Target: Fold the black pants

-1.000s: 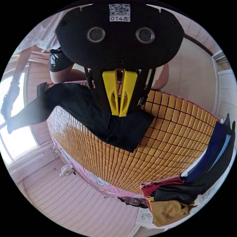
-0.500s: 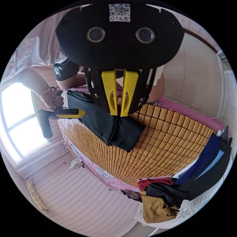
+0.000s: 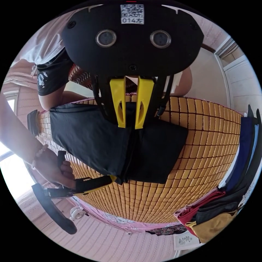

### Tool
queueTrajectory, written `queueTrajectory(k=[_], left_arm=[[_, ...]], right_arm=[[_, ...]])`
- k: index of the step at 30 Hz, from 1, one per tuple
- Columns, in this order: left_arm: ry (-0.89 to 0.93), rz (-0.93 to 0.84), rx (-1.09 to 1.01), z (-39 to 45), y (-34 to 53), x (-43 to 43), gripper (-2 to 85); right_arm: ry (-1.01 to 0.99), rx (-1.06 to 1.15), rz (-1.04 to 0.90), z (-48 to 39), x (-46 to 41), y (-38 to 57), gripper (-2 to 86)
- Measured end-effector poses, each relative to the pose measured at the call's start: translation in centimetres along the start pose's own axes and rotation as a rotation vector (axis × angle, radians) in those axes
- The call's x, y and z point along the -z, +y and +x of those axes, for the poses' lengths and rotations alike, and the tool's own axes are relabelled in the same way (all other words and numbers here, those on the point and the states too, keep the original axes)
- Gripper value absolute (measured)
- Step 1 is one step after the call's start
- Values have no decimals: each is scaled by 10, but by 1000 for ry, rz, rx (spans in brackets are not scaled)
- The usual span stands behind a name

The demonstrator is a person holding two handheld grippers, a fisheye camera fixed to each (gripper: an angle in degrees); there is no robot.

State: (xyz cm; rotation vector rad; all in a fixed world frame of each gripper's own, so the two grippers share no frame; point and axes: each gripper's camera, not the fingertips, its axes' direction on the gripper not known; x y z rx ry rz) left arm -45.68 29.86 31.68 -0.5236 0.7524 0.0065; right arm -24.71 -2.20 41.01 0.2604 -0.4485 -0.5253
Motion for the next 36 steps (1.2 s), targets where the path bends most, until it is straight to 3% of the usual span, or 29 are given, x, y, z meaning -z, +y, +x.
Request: queueTrajectory(k=[3,7,16,20,22,26,36], left_arm=[[18,6,-12,0,0,1,36],[19,29,-42,8,1,12,-5],[55,33,-68,13,5,33,-7],[-2,-81,-62,12,-3,5,12],[-10,-124,-45,13,-6,-4,32],[-55,-42,-46,17,-5,8,62],[-12,-87,-126,36,-8,-12,120]], right_arm=[[33,-30,-97,10,-40,-17,99],[0,-13,-72,19,-59,-20,15],[-114,127,72,34,-56,-18,-5],[-96,135,60,36,-78,-26,15],[-100,106,31,41,-95,-34,80],[-72,86,-21,47,-118,-42,113],[-82,145,-31,57,-129,-38,3]])
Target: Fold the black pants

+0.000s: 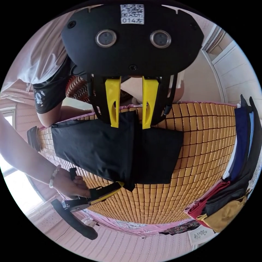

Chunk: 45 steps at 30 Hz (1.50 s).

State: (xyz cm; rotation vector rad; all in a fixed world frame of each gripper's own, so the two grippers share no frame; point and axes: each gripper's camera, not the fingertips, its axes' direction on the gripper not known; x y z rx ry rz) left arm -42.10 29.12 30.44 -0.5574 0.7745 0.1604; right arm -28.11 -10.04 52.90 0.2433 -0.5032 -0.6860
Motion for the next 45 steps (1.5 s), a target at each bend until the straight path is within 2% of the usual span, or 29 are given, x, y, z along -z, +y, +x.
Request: queueTrajectory(k=[2,6,11,16,18,22,26,29,32,37,42,45], left_arm=[[-22,-109,3,6,-5,-18,109],[-53,-111,-3,11,-7,-26,79],[-62,6,-36,21,8,-6,14],[-70,171,-38,24,28,38,5],[-80,229,-7,17,35,52,9],[-118,244,218,-27,45,45,41],[-92,183,322,-55,56,24,47],[-40,272,204,-37,68,26,38],[26,318,37,-1,68,14,2],[33,210,-125,73,44,-36,-9],[87,201,-163,113,27,-78,-10],[20,134,-175,123,18,-106,-10]], right_arm=[[-4,4,15,3,4,4,-4],[-11,45,49,3,15,13,-8],[-1,102,87,1,34,25,-9],[9,138,188,-4,78,38,-8],[11,163,230,-9,93,35,-7],[-49,150,269,-23,103,-8,6],[-68,22,129,-19,72,-33,47],[-100,-41,173,-12,77,2,40],[-13,-107,246,-3,92,76,15],[20,-286,84,-15,81,205,-1],[-28,-297,33,-34,71,230,-4],[-35,-235,50,-27,79,202,-4]])
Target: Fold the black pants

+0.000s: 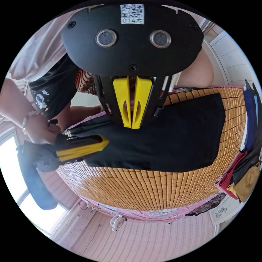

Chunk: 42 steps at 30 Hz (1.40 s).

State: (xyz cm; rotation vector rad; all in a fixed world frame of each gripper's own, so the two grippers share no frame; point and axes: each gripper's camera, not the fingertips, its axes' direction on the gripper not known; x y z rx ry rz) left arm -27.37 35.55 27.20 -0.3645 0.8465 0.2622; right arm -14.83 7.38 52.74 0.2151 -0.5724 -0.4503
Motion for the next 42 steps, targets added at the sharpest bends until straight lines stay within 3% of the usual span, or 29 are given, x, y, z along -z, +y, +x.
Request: queueTrajectory(k=[6,13,16,20,27,34,38,42], left_arm=[[-43,-74,-17,7,1,-31,-10],[-10,-75,-32,4,9,-48,-10],[-7,-71,-54,5,13,-54,-10],[1,-62,-77,4,16,-59,-10],[174,114,-97,3,35,-37,-7],[257,128,-290,55,44,-52,52],[225,88,-446,97,42,-65,87],[174,84,-575,131,41,-73,118]], right_arm=[[127,134,-41,-6,-3,-92,-4],[152,310,-409,-6,-13,-149,-6],[230,301,-354,3,1,-156,-6],[144,185,-308,28,13,-146,-7],[-119,-19,43,90,117,-30,-8],[-151,-432,53,168,173,164,41],[-222,-566,102,190,185,220,70],[-390,-630,117,216,189,256,36]])
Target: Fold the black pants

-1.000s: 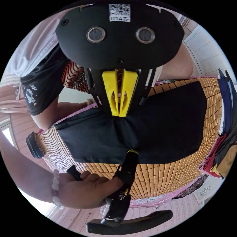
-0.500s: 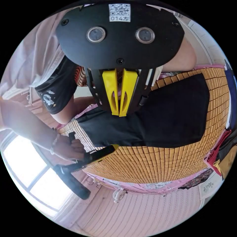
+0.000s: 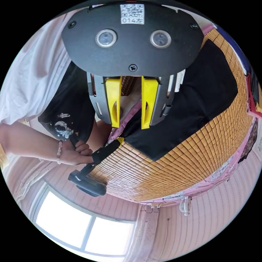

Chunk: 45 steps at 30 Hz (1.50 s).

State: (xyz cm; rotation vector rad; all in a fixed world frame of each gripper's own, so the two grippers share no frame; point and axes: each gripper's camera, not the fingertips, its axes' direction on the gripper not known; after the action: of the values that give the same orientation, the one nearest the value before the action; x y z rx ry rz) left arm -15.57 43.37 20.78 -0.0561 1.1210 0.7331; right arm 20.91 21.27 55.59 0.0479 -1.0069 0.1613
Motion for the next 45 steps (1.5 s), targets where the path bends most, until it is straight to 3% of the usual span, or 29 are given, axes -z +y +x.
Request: queueTrajectory(k=[8,14,20,27,32,37,42,45], left_arm=[[-138,-48,-182,40,-34,-29,132],[-155,-157,-139,41,-31,-39,48],[-145,-125,-159,45,-22,-23,47],[-117,-76,-93,30,-33,4,45],[58,113,-26,15,-72,15,44],[232,272,68,1,-97,22,44],[149,300,132,-36,-91,52,46],[87,285,335,-88,-65,73,55]], right_arm=[[-335,42,95,28,70,30,7],[-418,143,72,28,104,52,14],[-466,-199,203,93,117,64,129],[-612,-210,284,89,128,57,27],[-634,-145,375,94,190,73,16],[-530,-163,508,90,266,111,15],[-484,-84,491,42,273,102,21],[-457,48,413,-20,237,69,33]])
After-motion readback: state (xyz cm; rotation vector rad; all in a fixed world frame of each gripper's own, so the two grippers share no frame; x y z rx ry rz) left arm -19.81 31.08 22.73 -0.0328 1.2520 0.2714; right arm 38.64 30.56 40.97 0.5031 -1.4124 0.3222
